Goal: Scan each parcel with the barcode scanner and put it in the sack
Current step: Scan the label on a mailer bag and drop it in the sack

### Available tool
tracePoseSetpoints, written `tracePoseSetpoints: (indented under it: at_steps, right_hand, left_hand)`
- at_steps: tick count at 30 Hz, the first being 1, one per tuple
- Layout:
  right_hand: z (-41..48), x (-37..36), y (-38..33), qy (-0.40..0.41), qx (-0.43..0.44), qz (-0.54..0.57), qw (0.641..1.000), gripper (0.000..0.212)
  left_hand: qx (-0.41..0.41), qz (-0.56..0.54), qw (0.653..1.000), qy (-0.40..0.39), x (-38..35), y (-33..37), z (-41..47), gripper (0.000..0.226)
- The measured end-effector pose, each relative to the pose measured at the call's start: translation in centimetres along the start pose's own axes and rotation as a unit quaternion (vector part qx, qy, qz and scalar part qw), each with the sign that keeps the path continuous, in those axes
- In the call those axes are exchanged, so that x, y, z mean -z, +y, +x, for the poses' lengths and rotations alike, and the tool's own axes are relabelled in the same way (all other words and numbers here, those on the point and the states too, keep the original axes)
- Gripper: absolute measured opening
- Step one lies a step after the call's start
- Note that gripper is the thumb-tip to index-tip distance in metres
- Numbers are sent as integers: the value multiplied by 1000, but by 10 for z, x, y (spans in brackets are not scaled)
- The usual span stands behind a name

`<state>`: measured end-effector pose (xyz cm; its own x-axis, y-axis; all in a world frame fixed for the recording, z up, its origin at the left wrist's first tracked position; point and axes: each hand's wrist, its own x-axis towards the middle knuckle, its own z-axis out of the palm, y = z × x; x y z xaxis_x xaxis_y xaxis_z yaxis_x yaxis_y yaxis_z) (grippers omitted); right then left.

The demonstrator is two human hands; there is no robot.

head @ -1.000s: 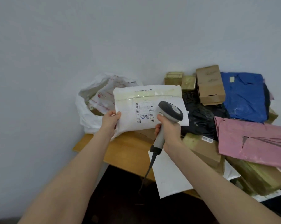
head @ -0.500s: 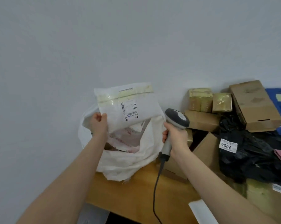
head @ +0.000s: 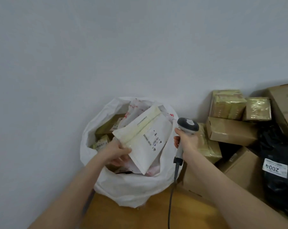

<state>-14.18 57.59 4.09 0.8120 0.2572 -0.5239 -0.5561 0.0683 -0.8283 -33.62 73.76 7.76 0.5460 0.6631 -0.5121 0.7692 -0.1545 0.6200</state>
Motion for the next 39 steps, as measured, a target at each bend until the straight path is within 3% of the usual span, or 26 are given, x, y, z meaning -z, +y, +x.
tracePoseSetpoints:
  at_steps: [2,3,5,6,7,9,12,17,22,25,30,35,39]
  right_hand:
    - [16,-2,3,2,1,-10,1000,25]
    - [24,-4,5,3,2,-16,1000,32]
    - [40,-5,11,10,6,-37,999,54]
    - [46,-6,15,19,5,-63,998,63]
    - [52,-6,19,31,5,-95,995,67]
    - [62,-7,31,50,7,-151,987,68]
    - [77,-11,50,52,-1,-199,979,65]
    - [91,-29,67,58,-30,-258,964,70]
    - [94,-38,63,109,-33,-257,960,49]
    - [77,-40,43,66,7,-208,976,33]
    - [22,-53,-17,-11,106,-141,984,25]
    - [-36,-83,-57,-99,182,-96,974,18]
    - [-60,-105,-61,-142,213,-91,962,16]
  left_hand:
    - [-20,81,997,8,18,22,-5,34]
    - [-53,125,989,64,22,36,-3,35]
    - [-171,228,939,192,16,64,6,25]
    - [-227,284,908,209,7,77,11,27]
    - [-254,357,880,186,-4,85,20,50]
    - [-228,497,830,110,-28,87,43,91]
    - [-196,580,785,94,-52,68,81,104]
    - [-174,536,820,100,-49,49,120,102]
    - [-180,501,839,111,-47,45,132,95]
    - [-181,481,850,112,-42,47,133,91]
    - [-171,418,883,130,-15,58,132,86]
    - [-129,328,923,151,29,50,131,79]
    - [-93,294,933,184,26,31,124,79]
